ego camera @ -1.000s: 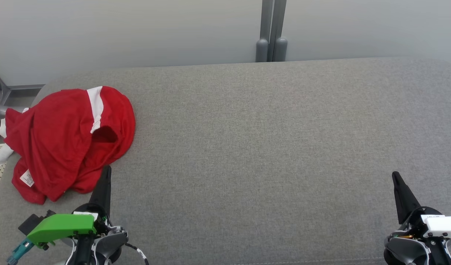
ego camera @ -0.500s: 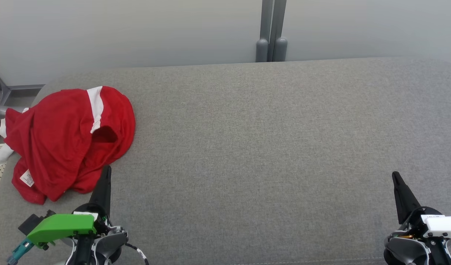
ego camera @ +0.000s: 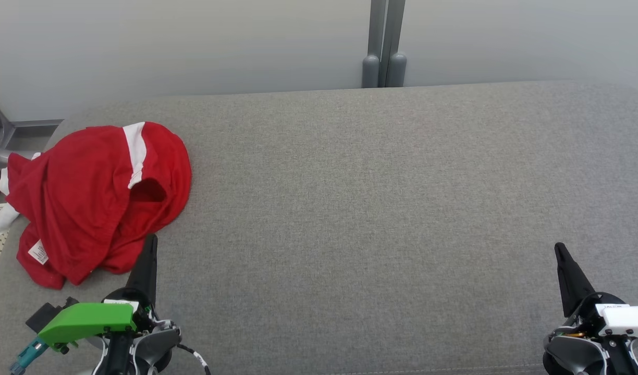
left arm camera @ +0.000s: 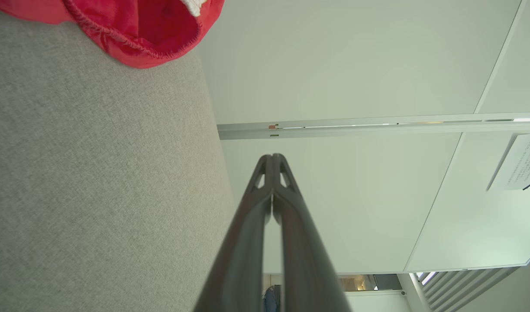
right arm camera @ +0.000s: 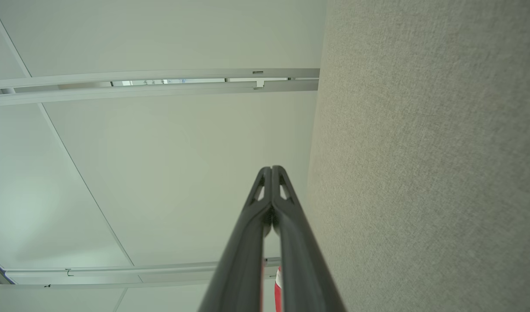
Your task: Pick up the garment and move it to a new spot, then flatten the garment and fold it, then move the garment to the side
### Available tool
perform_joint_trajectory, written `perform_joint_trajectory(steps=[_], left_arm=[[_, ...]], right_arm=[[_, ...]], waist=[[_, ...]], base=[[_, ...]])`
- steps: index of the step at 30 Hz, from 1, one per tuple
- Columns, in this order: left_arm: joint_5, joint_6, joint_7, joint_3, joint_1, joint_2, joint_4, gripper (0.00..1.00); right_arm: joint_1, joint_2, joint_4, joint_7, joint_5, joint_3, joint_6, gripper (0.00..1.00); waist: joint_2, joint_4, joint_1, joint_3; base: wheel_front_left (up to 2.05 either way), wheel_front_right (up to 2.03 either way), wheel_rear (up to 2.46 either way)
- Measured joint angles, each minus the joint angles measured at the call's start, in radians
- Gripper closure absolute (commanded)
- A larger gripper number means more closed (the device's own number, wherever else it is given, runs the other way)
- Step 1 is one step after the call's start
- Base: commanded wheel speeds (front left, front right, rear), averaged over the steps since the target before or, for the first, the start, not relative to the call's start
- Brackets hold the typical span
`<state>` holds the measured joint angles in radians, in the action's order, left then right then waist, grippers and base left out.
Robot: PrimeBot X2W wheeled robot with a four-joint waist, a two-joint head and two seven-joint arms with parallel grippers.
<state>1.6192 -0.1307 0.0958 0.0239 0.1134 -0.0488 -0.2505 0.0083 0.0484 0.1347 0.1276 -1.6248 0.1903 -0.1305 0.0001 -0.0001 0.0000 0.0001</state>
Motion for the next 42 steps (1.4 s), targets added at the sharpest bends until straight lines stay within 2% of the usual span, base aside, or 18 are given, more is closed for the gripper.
perform_joint_trajectory(steps=[15,16,30,37,42], left_arm=[[0.0,0.0,0.0,0.0,0.0,0.0,0.0,1.0],[0.0,0.0,0.0,0.0,-0.001,0.0,-0.004,0.0],[-0.015,0.0,-0.049,-0.018,-0.057,0.005,-0.037,0.0],[-0.084,0.018,-0.081,-0.003,-0.062,0.005,-0.03,0.0],[-0.174,0.04,-0.099,-0.006,-0.065,0.005,-0.018,0.0]], right_arm=[[0.0,0.0,0.0,0.0,0.0,0.0,0.0,1.0],[0.001,-0.001,0.004,0.0,0.0,0.0,0.0,0.0],[0.022,-0.014,0.059,-0.053,0.043,-0.069,0.0,0.0],[0.004,-0.013,0.079,-0.087,0.13,-0.102,0.0,0.0],[-0.005,-0.012,0.096,-0.109,0.219,-0.125,0.0,0.0]], waist=[[0.0,0.0,0.0,0.0],[0.0,0.0,0.0,0.0],[0.0,-0.003,0.0,-0.012],[0.0,-0.003,0.0,-0.019],[-0.0001,-0.004,0.0,-0.024]], base=[[0.0,0.0,0.0],[0.0,0.0,0.0],[0.0,0.0,0.0],[0.0,0.0,0.0],[0.0,0.0,0.0]])
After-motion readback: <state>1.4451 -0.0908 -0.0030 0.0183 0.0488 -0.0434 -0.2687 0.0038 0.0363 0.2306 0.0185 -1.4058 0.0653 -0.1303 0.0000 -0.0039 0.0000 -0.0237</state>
